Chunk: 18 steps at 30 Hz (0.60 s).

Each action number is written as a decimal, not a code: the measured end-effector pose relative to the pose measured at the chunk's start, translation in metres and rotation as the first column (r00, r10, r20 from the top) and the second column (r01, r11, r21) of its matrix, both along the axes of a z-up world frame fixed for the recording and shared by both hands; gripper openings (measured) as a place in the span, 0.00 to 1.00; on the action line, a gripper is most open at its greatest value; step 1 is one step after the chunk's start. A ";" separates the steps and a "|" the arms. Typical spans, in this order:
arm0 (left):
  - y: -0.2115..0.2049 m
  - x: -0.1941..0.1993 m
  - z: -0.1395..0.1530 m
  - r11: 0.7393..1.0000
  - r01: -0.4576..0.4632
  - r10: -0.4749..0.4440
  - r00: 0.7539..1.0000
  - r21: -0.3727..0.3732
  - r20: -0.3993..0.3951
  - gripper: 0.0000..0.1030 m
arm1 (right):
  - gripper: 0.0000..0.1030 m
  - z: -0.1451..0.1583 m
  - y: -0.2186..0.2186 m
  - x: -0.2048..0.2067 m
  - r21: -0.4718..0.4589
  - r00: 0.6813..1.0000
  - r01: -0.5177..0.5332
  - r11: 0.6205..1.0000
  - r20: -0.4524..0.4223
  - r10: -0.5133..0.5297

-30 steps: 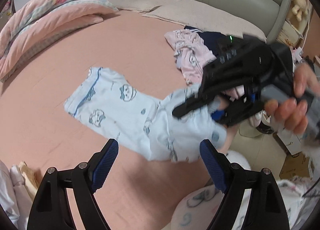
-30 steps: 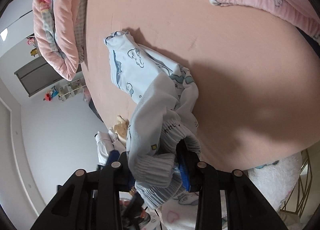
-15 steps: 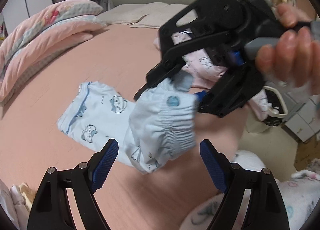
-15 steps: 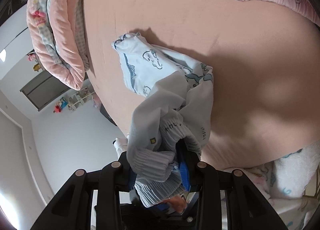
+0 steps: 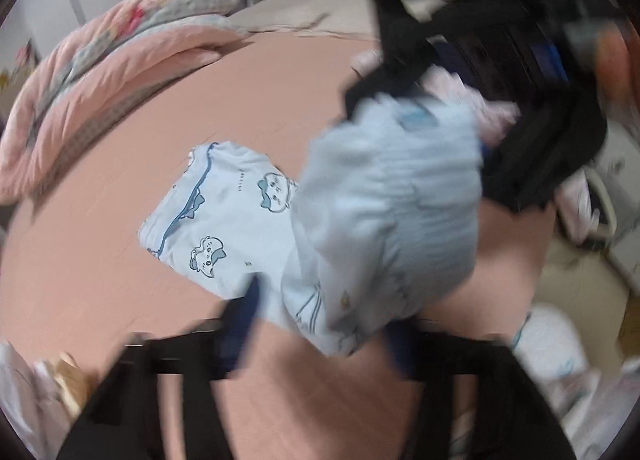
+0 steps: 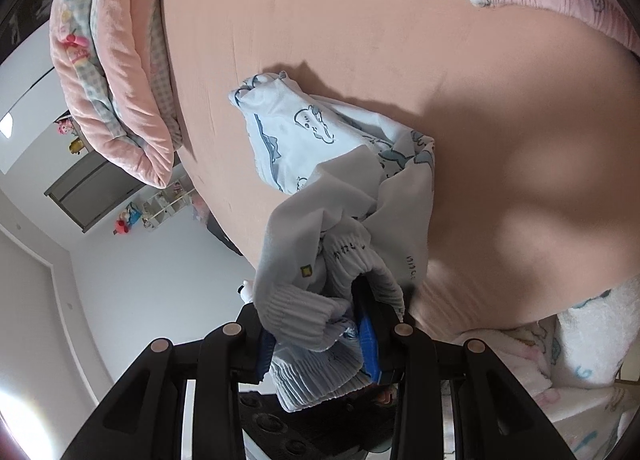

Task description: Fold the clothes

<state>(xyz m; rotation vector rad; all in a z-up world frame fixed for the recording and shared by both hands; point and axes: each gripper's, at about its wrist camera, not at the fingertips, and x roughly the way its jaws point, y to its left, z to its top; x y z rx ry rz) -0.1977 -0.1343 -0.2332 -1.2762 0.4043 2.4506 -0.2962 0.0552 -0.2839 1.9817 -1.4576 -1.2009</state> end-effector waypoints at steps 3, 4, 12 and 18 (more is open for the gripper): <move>-0.006 -0.006 0.000 0.997 -0.014 0.013 1.000 0.073 0.023 0.19 | 0.33 -0.001 -0.001 0.000 -0.014 1.000 0.012 1.000 0.011 -0.012; -0.005 -0.005 0.001 0.997 0.002 -0.004 1.000 0.078 0.013 0.19 | 0.33 -0.001 -0.003 -0.002 -0.017 1.000 0.014 1.000 0.012 -0.014; -0.023 -0.014 0.007 0.974 -0.030 0.020 0.999 0.226 0.048 0.15 | 0.70 -0.002 0.000 -0.013 -0.049 0.998 0.054 0.997 -0.006 -0.055; -0.041 -0.032 0.011 0.949 -0.096 0.074 0.994 0.300 0.083 0.11 | 0.76 0.002 0.010 -0.026 -0.044 0.997 0.006 0.999 -0.074 -0.010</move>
